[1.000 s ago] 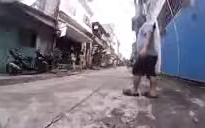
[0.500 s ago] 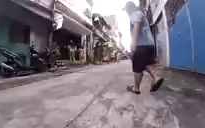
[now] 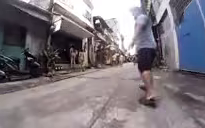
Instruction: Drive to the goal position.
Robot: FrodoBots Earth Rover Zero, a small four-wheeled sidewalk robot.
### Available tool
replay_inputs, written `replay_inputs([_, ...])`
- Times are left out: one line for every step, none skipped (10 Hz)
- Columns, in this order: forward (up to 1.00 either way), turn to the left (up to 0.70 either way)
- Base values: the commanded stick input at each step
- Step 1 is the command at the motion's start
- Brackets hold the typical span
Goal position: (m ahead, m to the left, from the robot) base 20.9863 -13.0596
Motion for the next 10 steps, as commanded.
replay_inputs([1.0,0.0])
replay_inputs([1.0,-0.21])
replay_inputs([1.0,-0.27])
replay_inputs([1.0,-0.27])
replay_inputs([1.0,-0.27])
replay_inputs([1.0,-0.27])
replay_inputs([1.0,-0.03])
replay_inputs([1.0,0.0])
replay_inputs([1.0,0.0])
replay_inputs([1.0,0.0])
